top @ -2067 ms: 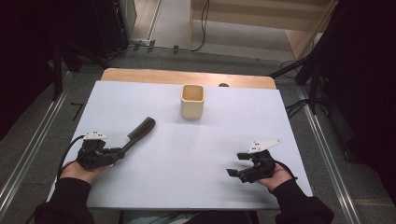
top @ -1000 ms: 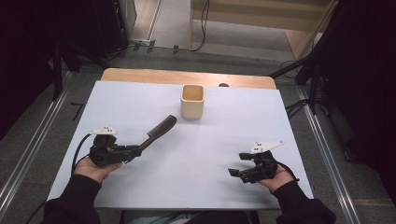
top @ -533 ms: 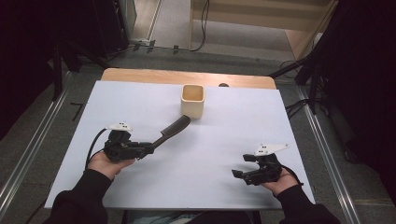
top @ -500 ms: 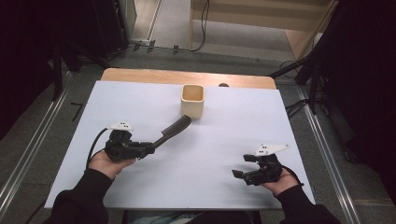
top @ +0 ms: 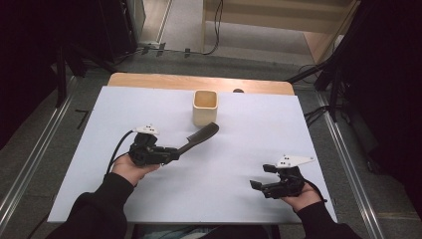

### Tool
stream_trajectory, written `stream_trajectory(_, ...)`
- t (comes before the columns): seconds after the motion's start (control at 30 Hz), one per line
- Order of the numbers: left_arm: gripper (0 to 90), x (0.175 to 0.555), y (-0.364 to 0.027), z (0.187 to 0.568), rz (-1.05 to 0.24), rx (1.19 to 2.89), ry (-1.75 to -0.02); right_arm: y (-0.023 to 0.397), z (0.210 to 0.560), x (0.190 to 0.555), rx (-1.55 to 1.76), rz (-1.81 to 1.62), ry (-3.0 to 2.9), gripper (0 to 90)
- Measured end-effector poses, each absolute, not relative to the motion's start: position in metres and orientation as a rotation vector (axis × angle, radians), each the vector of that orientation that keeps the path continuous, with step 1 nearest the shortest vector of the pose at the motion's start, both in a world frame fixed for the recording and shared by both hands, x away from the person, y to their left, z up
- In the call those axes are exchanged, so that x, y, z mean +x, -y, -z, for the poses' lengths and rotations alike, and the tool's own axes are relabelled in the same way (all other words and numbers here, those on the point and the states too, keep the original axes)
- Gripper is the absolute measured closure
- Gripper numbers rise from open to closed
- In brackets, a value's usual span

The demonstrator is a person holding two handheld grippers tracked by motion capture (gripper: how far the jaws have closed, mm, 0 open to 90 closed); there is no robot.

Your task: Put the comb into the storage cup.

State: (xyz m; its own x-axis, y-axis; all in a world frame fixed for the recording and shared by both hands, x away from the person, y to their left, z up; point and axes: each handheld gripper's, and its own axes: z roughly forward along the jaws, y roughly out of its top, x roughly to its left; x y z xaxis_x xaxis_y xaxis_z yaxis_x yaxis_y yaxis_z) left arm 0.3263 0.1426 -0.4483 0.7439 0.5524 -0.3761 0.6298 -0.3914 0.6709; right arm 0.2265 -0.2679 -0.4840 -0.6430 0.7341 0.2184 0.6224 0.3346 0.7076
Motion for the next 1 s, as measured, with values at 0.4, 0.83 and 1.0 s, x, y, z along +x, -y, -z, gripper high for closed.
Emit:
stream_trajectory(0.4,72.5,0.333,-0.111,0.447,0.089,2.048,-0.913,0.266,0.48,0.228,1.262,-1.22,-2.42,16.3)
stream_trajectory(0.83,72.5,0.339,-0.071,0.448,0.078,2.015,-0.91,0.263,0.47,0.231,1.333,-1.283,-2.353,16.4)
stream_trajectory(1.0,72.5,0.343,-0.06,0.452,0.061,2.0,-0.923,0.261,0.467,0.233,1.353,-1.293,-2.321,16.3)
